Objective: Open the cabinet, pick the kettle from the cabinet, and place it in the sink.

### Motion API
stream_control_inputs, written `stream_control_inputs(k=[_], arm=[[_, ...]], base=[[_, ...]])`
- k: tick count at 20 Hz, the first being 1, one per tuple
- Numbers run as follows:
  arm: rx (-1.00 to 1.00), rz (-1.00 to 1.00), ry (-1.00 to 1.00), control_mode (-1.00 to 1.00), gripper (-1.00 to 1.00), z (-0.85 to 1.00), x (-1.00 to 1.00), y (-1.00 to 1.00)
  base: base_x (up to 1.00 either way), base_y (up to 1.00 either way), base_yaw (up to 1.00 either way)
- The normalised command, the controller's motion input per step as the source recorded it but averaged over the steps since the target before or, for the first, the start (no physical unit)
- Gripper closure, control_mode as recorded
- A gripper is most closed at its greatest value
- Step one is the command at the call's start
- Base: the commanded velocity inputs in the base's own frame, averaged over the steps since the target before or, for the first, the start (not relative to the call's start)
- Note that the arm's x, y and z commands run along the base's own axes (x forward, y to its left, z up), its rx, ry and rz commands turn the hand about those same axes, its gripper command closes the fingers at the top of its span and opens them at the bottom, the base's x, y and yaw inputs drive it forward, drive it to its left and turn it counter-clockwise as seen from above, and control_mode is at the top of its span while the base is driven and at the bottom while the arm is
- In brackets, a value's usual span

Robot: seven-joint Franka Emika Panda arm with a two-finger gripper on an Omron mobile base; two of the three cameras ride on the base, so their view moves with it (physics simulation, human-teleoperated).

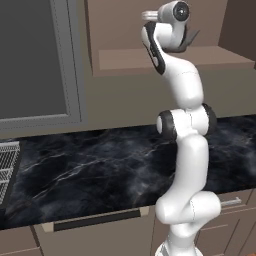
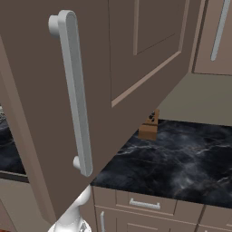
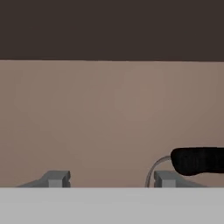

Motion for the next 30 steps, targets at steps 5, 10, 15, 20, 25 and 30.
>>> stream_control_inputs(k=[5,10,15,20,25,30], arm=[[0.0,0.0,0.0,-1.0,1.0,-0.15,-0.06,0.06],[0.0,0.0,0.0,-1.0,1.0,-0.14,-0.07,0.05],[0.0,0.0,0.0,-1.0,1.0,-0.17,-0.22,0.11],[0.01,0.0,0.0,-1.0,1.0,-0.08,-0.38,0.08],[0.02,0.0,-0.04,-1.0,1.0,-0.04,-0.51,0.03],[0.04,0.0,-0.12,-1.0,1.0,0.0,-0.58,0.08]], base=[[0.0,0.0,0.0],[0.0,0.0,0.0],[0.0,0.0,0.0],[0.0,0.0,0.0],[0.0,0.0,0.0],[0.0,0.0,0.0]])
